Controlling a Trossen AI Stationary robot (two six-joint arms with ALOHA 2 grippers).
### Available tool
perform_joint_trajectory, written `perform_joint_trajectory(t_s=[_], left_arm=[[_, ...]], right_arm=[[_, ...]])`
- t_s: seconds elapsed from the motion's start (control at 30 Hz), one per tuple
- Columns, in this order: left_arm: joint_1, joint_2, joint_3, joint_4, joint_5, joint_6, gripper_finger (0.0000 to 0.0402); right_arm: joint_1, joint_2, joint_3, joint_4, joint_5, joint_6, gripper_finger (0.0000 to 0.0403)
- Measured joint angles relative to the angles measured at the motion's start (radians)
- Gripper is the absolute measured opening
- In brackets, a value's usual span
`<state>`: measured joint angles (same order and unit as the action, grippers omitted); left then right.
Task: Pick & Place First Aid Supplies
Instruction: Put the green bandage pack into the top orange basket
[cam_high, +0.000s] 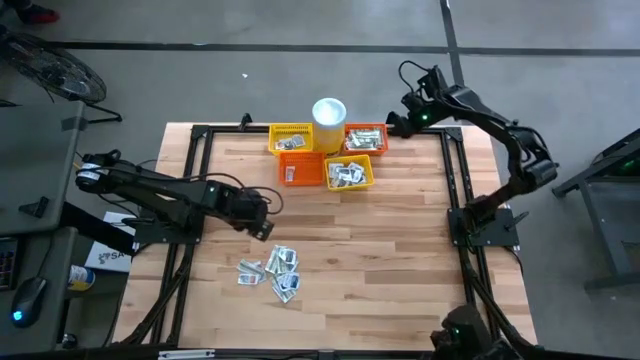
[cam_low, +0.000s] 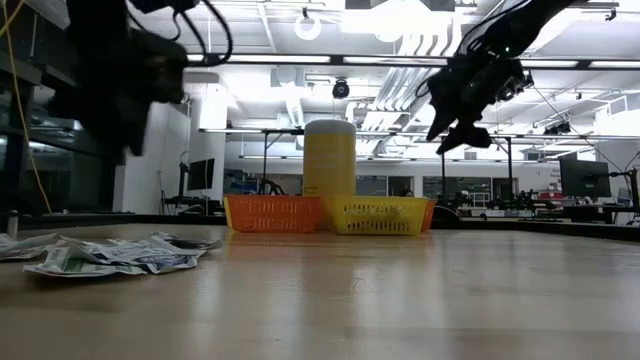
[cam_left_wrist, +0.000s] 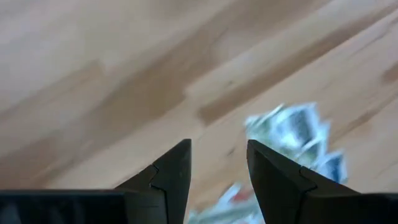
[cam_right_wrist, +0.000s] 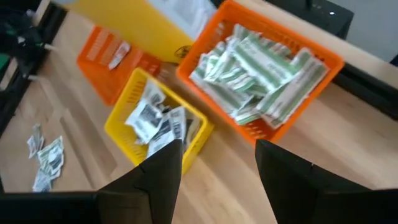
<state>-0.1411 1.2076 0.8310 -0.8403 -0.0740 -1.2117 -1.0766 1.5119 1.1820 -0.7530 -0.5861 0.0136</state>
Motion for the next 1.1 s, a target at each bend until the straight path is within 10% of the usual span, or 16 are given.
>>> perform_joint_trajectory(t_s=[0.4, 1.1], left_arm=[[-0.195, 0.000, -0.051, -0.065, 0.041, -0.201, 0.0154], [-0.394, -0.005, -0.387, 0.439, 0.070, -0.487, 0.0154]], right_arm=[[0.136, -0.109, 0.000, -0.067, 0.000, -0.019, 0.0197], [0.303, -0.226, 0.000, -0.077, 0.058, 0.056, 0.0197]])
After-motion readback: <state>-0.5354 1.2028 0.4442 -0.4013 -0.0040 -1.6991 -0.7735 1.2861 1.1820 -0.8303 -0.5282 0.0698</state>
